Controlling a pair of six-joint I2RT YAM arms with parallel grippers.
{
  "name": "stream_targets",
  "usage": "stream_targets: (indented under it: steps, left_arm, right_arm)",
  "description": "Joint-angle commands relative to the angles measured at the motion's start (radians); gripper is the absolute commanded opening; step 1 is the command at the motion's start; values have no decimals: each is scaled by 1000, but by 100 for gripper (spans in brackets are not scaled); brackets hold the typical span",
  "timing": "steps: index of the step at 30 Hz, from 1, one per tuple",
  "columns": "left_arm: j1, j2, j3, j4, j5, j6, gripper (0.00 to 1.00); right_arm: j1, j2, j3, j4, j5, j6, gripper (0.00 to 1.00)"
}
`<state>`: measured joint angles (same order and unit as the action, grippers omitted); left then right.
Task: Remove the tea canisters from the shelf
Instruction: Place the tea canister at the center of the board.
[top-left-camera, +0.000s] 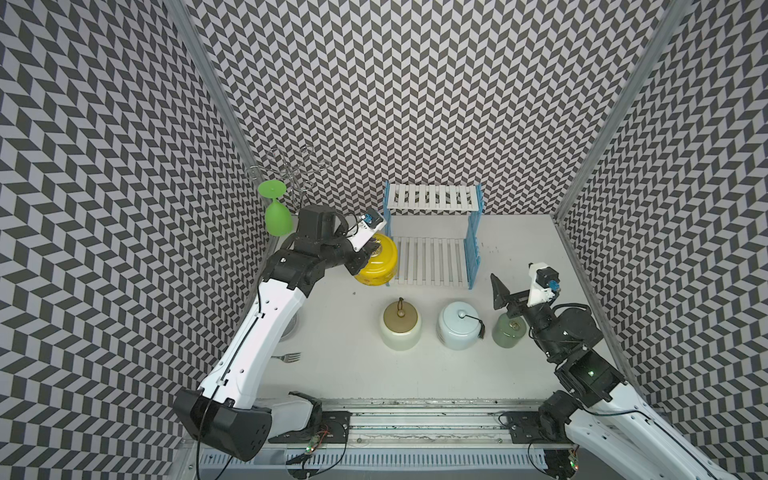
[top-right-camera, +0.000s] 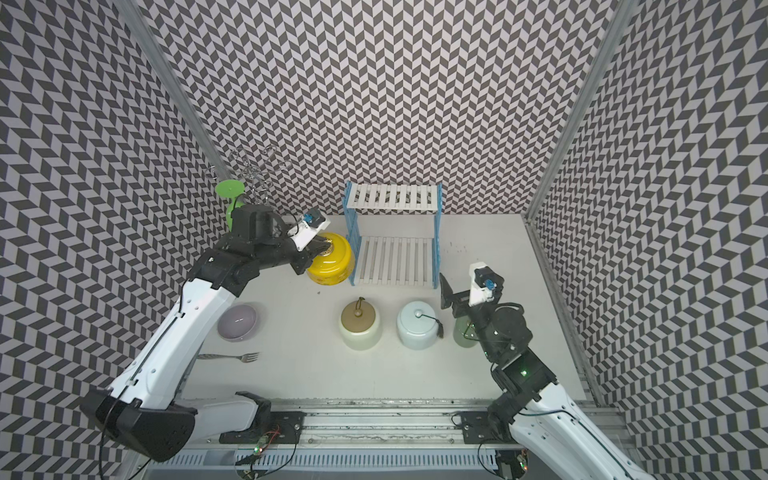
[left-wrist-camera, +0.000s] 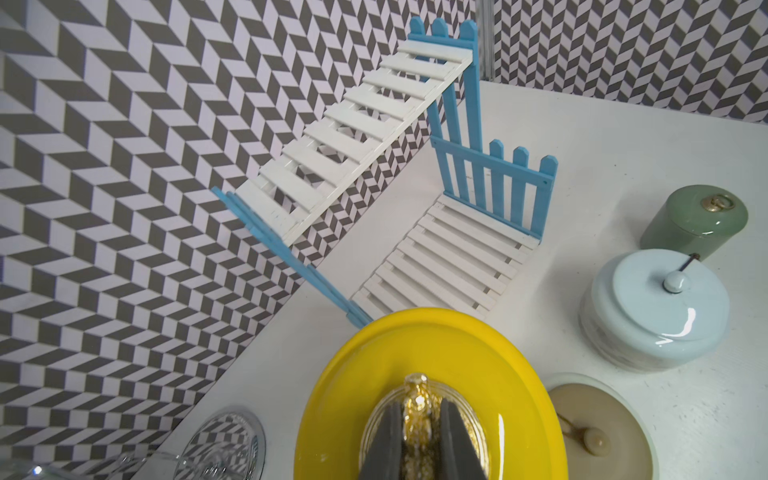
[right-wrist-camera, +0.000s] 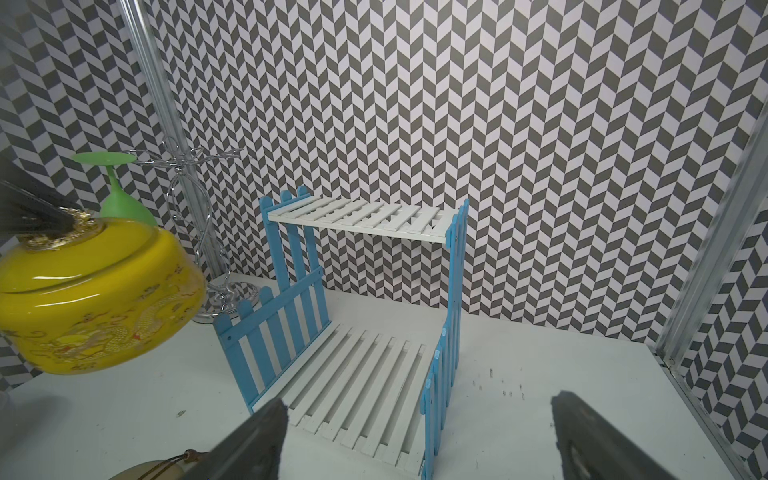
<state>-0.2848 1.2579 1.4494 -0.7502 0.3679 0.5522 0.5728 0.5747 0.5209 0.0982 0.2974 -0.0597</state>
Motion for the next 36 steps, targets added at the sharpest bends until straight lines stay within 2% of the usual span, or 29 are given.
stream_targets:
  steps: [1, 7, 16, 27, 36]
  left_arm:
    - [51, -86, 9, 43, 14, 58, 0]
    - [152, -177, -65, 22, 23, 74, 0]
    - [253, -325, -290, 65, 34, 58, 0]
    - [266, -380, -521, 171, -2, -21, 0]
    - [266, -388, -632, 292, -33, -72, 0]
  right_arm:
    - [-4, -13, -4, 43, -2, 9, 100]
    - [-6, 2, -4, 50, -6, 17, 100]
    - [-5, -18, -11, 59, 35, 25, 100]
    - [-5, -39, -18, 67, 56, 19, 100]
    - [-5, -54, -23, 75, 57, 16, 100]
